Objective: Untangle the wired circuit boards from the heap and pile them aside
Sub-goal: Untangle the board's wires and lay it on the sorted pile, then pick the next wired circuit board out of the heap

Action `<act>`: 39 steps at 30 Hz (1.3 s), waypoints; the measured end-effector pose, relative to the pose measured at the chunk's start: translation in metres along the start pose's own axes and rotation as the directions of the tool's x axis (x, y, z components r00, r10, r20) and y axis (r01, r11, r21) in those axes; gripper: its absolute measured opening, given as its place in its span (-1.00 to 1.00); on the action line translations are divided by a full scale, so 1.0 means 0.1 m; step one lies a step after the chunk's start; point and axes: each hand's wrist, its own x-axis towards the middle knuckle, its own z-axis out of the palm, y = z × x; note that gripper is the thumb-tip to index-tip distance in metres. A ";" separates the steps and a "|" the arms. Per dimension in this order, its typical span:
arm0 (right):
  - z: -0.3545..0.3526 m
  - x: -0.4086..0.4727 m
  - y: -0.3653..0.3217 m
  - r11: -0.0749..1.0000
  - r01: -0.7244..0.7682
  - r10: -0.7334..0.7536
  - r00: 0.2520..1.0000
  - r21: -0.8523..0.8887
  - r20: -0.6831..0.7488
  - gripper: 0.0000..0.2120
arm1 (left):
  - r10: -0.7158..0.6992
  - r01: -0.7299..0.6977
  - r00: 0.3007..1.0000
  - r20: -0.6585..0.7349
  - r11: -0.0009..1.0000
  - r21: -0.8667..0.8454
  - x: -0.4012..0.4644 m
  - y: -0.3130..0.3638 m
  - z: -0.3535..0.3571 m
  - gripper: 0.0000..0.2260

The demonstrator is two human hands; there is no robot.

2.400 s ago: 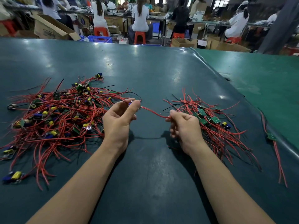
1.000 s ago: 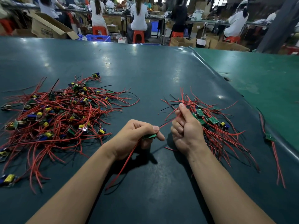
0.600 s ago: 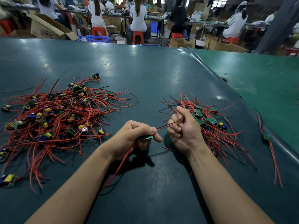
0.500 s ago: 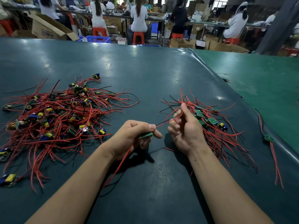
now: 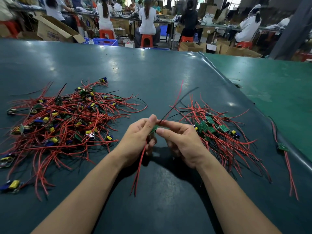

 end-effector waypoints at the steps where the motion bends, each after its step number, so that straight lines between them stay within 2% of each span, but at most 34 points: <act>1: 0.00 0.01 -0.01 1.000 0.011 -0.010 0.999 0.029 -0.042 -0.77 | -0.024 0.024 1.000 0.004 0.999 -0.035 0.01 0.01 -0.01 -0.55; 3: -0.02 0.03 -0.02 0.993 0.028 -0.014 0.991 0.111 -0.131 -0.81 | -0.038 0.040 0.999 0.018 0.994 -0.104 0.02 0.03 -0.03 -0.60; 6: -0.04 0.04 -0.06 0.982 0.108 -0.061 0.957 0.156 -0.284 -0.85 | 0.016 -0.022 0.999 -0.037 0.988 -0.153 0.02 0.05 -0.07 -0.81; 7: -0.04 0.05 -0.07 0.974 0.166 -0.102 0.930 0.156 -0.354 -0.87 | 0.032 -0.048 0.996 -0.087 0.981 -0.186 0.03 0.07 -0.08 -0.84; 9: -0.07 0.07 -0.10 0.931 0.301 -0.152 0.836 0.209 -0.527 -0.87 | 0.057 -0.108 0.979 -0.197 0.960 -0.258 0.05 0.10 -0.14 -0.76; 11: -0.12 0.09 -0.12 0.857 0.392 -0.089 0.752 0.334 -0.653 -0.85 | 0.084 -0.172 0.952 -0.296 0.943 -0.285 0.07 0.13 -0.19 -0.69; 14: -0.14 0.06 -0.11 0.712 0.403 0.078 0.769 0.575 -0.635 -0.79 | 0.113 -0.232 0.911 -0.397 0.936 -0.267 0.08 0.10 -0.22 -0.70; 17: -0.15 0.07 -0.09 0.645 0.404 0.171 0.751 0.649 -0.638 -0.65 | 0.105 -0.232 0.899 -0.425 0.938 -0.259 0.10 0.08 -0.24 -0.70; 20: -0.17 0.08 -0.10 0.659 0.403 0.182 0.734 0.635 -0.654 -0.74 | 0.150 -0.247 0.883 -0.445 0.954 -0.167 0.11 0.06 -0.24 -0.69; 22: -0.15 0.07 -0.11 0.749 0.321 0.143 0.777 0.580 -0.614 -0.87 | 0.293 -0.289 0.836 -0.464 0.954 0.081 0.10 0.01 -0.22 -0.70; 23: -0.12 0.06 -0.11 0.814 0.259 0.115 0.805 0.519 -0.582 -0.91 | 0.410 -0.299 0.791 -0.454 0.906 0.298 0.09 -0.01 -0.22 -0.72; 24: -0.08 0.05 -0.10 0.872 0.202 0.087 0.832 0.446 -0.547 -0.89 | 0.535 -0.283 0.737 -0.413 0.799 0.530 0.08 -0.05 -0.22 -0.75; 25: -0.05 0.05 -0.09 0.915 0.158 0.061 0.855 0.370 -0.516 -0.86 | 0.637 -0.232 0.688 -0.350 0.649 0.725 0.06 -0.08 -0.22 -0.78; 26: -0.01 0.05 -0.07 0.945 0.131 0.035 0.873 0.301 -0.487 -0.84 | 0.699 -0.147 0.655 -0.287 0.491 0.859 0.05 -0.09 -0.23 -0.83; 27: 0.02 0.05 -0.05 0.964 0.113 0.009 0.889 0.240 -0.458 -0.83 | 0.714 -0.045 0.651 -0.257 0.374 0.926 0.04 -0.10 -0.24 -0.87; 28: 0.04 0.05 -0.03 0.978 0.101 -0.013 0.904 0.184 -0.428 -0.82 | 0.706 0.054 0.656 -0.267 0.309 0.950 0.03 -0.10 -0.26 -0.88; 31: 0.09 0.04 0.00 0.993 0.075 -0.034 0.929 0.096 -0.369 -0.80 | 0.683 0.272 0.636 -0.359 0.237 0.933 0.06 -0.09 -0.37 -0.75; 34: 0.08 0.05 0.01 0.988 0.064 -0.009 0.932 0.138 -0.362 -0.89 | 0.535 0.481 0.702 -0.471 0.132 0.867 0.08 -0.08 -0.47 -0.58; 37: 0.04 0.06 0.02 0.984 0.048 0.014 0.942 0.174 -0.337 -0.96 | 0.491 0.531 0.723 -0.486 0.057 0.846 0.08 -0.07 -0.49 -0.63; 39: 0.03 0.05 0.02 0.986 0.043 0.008 0.951 0.158 -0.309 -0.96 | 0.513 0.521 0.709 -0.483 0.080 0.850 0.07 -0.05 -0.49 -0.65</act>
